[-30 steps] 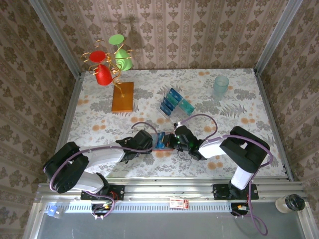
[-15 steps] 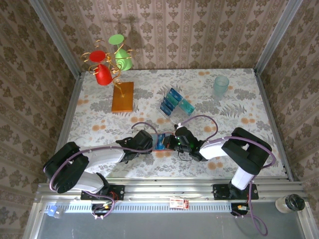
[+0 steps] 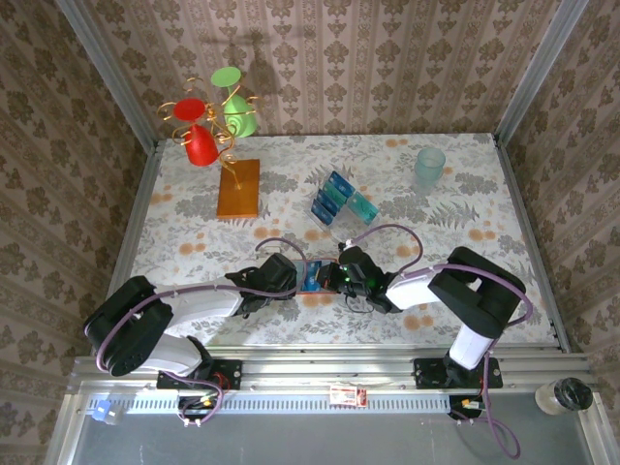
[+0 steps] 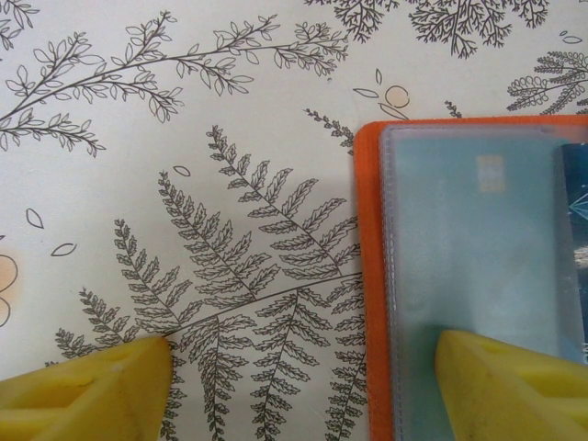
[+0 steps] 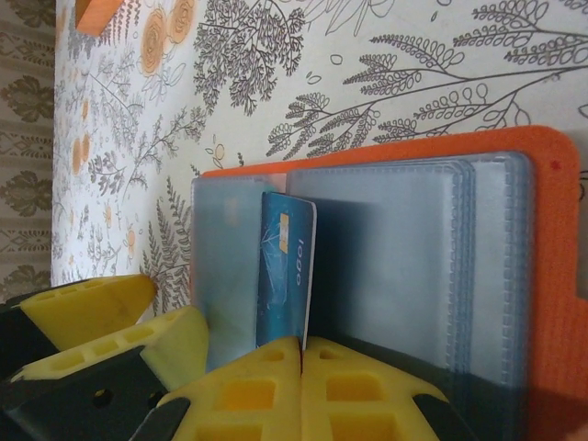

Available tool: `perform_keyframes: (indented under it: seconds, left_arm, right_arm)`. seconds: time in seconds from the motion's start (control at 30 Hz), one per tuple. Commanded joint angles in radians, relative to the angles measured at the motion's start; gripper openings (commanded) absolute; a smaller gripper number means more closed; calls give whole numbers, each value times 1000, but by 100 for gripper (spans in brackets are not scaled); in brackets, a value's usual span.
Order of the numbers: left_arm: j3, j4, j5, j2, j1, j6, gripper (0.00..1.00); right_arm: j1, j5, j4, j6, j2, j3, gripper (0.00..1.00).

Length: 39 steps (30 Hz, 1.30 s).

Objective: Put the credit cards into the card holder

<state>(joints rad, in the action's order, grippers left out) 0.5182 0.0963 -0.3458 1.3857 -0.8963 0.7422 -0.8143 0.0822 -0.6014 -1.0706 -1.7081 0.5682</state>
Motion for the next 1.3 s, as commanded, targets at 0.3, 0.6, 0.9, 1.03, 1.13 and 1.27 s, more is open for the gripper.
perform_keyframes:
  seconds: [0.3,0.6,0.9,1.03,1.13,1.27]
  left_arm:
    - [-21,18,-4,18,-3,13,77]
    - [-14,19,-4,10,-3,8,77]
    - [-20,10,-7,-2,-3,9,76]
    - [-21,8,-7,-4,-3,9,76]
    - [-22,6,-7,-6,-3,9,76]
    - [-26,8,-8,-20,-4,9,76]
  right_arm:
    - [-14,46,133,17,-67,67,0]
    - [26,48,386,146,46,161,27]
    - [74,54,579,280,113,254,11]
    - [73,126,598,313,58,316,4]
    - [68,153,606,318,14,349,2]
    - [58,160,616,320,-40,379,1]
